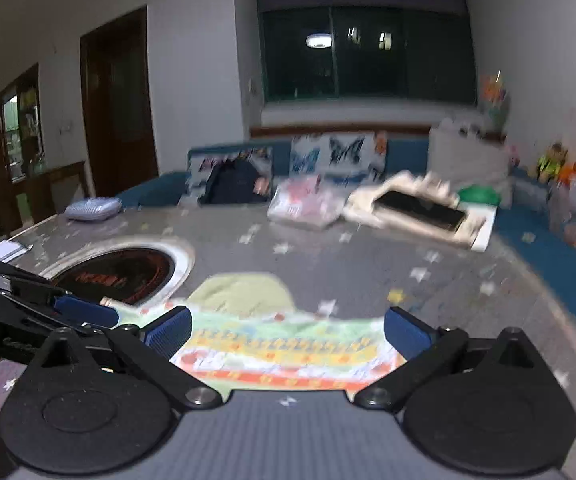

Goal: Fold clothes

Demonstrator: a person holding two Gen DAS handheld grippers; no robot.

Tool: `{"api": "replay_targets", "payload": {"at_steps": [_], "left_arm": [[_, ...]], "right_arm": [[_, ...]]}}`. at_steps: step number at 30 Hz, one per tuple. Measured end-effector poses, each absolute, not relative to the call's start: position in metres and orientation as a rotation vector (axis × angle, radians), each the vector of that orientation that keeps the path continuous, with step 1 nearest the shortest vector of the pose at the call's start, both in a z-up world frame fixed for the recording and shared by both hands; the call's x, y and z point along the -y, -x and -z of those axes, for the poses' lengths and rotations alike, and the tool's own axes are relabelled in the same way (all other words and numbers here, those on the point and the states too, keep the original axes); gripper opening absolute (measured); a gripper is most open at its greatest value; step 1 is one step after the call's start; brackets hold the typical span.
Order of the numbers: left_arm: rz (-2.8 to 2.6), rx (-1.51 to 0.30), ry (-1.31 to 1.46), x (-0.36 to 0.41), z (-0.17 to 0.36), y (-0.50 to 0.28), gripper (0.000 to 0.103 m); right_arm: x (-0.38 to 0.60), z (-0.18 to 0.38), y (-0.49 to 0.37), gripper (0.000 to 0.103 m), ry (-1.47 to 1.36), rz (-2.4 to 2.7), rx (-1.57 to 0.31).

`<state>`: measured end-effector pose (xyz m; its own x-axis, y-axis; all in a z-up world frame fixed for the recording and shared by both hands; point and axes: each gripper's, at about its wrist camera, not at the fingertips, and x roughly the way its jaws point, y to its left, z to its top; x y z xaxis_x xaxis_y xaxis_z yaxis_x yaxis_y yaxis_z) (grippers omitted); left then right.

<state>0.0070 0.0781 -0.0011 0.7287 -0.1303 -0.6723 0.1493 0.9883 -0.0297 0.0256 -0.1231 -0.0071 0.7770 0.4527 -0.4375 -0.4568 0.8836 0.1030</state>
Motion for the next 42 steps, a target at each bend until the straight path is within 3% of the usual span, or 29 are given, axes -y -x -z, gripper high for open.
{"api": "replay_targets", "payload": {"at_steps": [13,31,42], "left_arm": [[0.143,-0.754,-0.062,-0.078,0.021,0.022,0.069],[0.054,-0.788,0.027,-0.102,0.017,0.03,0.082],[-0.043,-0.829,0.146,-0.133,0.022,0.026,0.083]], "right_arm": [[0.105,0.04,-0.023,0.103,0.121,-0.501,-0.634],[0.117,0.03,-0.004,0.103,0.17,-0.515,-0.615],[0.102,0.028,-0.006,0.103,0.19,-0.553,-0.634]]}}
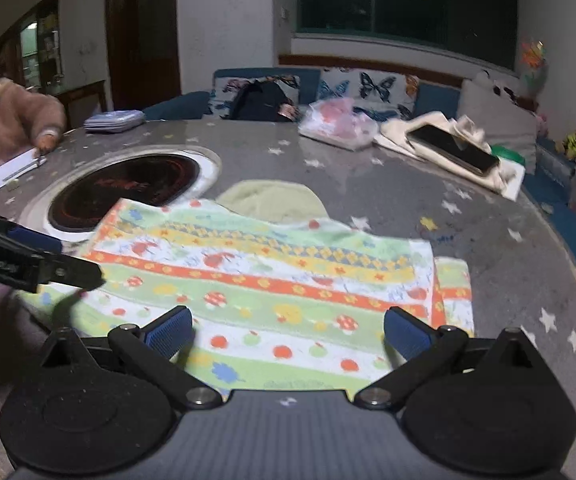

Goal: Fold clothes
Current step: 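Grasp the side edge of the folded shirt with the left gripper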

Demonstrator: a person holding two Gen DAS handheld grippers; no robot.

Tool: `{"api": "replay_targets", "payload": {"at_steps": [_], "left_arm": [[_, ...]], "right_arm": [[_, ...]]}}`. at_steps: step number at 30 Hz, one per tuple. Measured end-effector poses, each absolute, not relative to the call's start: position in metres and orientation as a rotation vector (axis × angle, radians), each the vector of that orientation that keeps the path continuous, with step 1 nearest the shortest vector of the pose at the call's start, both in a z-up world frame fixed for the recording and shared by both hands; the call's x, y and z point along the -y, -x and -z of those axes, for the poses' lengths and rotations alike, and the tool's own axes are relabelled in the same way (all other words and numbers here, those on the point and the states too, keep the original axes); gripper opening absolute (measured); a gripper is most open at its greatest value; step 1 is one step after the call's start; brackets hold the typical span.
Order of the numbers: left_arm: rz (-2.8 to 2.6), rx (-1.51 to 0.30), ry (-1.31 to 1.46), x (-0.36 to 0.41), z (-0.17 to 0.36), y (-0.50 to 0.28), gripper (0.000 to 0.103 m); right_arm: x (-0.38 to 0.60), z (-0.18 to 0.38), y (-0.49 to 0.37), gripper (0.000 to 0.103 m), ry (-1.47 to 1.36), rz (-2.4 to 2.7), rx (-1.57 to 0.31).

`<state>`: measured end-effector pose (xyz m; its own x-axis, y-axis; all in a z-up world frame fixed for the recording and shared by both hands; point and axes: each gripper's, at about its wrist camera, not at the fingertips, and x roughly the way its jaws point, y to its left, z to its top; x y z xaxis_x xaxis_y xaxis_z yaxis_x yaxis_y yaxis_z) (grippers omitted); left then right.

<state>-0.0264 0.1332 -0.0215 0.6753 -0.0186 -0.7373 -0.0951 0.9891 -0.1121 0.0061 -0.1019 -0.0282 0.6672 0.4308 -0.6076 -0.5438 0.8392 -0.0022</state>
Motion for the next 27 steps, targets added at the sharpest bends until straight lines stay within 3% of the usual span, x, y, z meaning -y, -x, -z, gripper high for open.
{"api": "replay_targets", "payload": {"at_steps": [6,8,14,27], "left_arm": [[-0.041,-0.841,0.159,-0.136,0.023,0.023,0.072],[-0.027,-0.843,0.17,-0.137,0.022,0.022,0.059],[-0.003,-0.851,0.189,-0.137,0.022,0.017,0.039],[-0.004,-0.857,0.184,-0.137,0.019,0.014,0.038]], "right_arm": [[0.083,0.026,0.0,0.103,0.232,-0.622,-0.628],[0.078,0.024,0.002,0.103,0.239,-0.646,-0.624],[0.065,0.02,0.008,0.103,0.256,-0.71,-0.621],[0.065,0.025,0.016,0.098,0.254,-0.724,-0.636]]}}
